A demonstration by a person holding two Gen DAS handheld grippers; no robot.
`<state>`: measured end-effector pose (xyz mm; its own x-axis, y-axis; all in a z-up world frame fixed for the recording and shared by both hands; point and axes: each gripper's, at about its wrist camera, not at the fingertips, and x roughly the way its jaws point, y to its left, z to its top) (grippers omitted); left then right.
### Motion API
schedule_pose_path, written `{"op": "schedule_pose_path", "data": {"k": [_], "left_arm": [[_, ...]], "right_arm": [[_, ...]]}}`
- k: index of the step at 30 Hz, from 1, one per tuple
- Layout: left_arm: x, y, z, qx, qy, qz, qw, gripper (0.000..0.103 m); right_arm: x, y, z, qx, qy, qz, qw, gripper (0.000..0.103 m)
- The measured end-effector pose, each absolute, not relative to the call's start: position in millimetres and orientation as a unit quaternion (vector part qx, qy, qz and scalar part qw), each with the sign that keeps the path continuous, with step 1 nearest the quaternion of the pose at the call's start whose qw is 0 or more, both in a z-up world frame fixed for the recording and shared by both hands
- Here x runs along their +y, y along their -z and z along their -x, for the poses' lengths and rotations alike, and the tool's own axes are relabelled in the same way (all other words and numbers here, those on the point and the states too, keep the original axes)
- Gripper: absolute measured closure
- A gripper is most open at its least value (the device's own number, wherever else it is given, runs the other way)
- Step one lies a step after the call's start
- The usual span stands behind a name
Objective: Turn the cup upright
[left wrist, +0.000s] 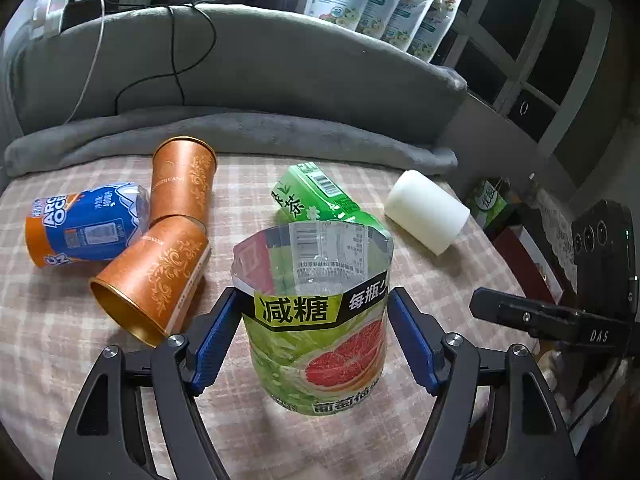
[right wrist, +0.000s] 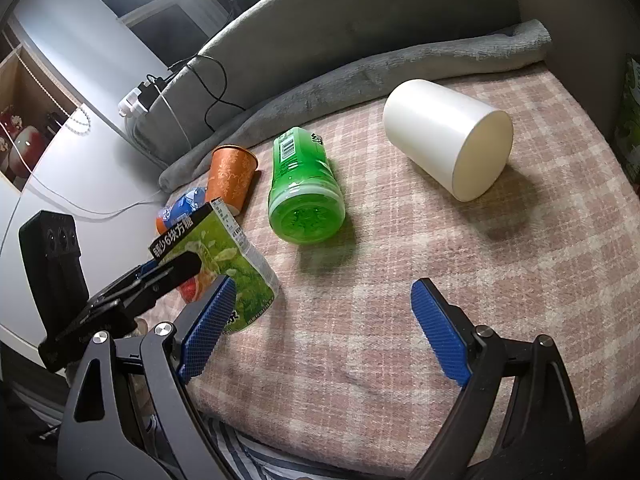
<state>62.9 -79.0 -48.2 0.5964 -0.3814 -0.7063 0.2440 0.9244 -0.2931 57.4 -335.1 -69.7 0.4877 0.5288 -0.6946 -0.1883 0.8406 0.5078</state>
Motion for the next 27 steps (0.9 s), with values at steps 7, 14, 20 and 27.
{"op": "schedule_pose_path", "data": {"k": [7, 14, 20, 27], "left_arm": [[-84.3, 49.9, -54.5, 0.421, 0.201, 0.079, 0.881, 0.028], [-80.5, 51.2, -47.4, 0.427, 0.21, 0.089, 0.875, 0.028], [-81.2, 52.0, -37.9, 0.428, 0.219, 0.082, 0.873, 0.028], [-81.0, 52.8, -29.7, 0.432, 0.229, 0.079, 0.869, 0.028]], "right_arm": [[-335.9, 67.1, -54.6, 0.457, -0.211, -0.185, 0.844, 0.011], [-336.2, 64.9, -50.4, 0.453, -0.209, -0.186, 0.846, 0.011], [-332.5, 62.6, -47.1, 0.448, -0.207, -0.18, 0.851, 0.011], [-327.5, 55.2, -39.0, 0.434, -0.2, -0.162, 0.863, 0.011]]}}
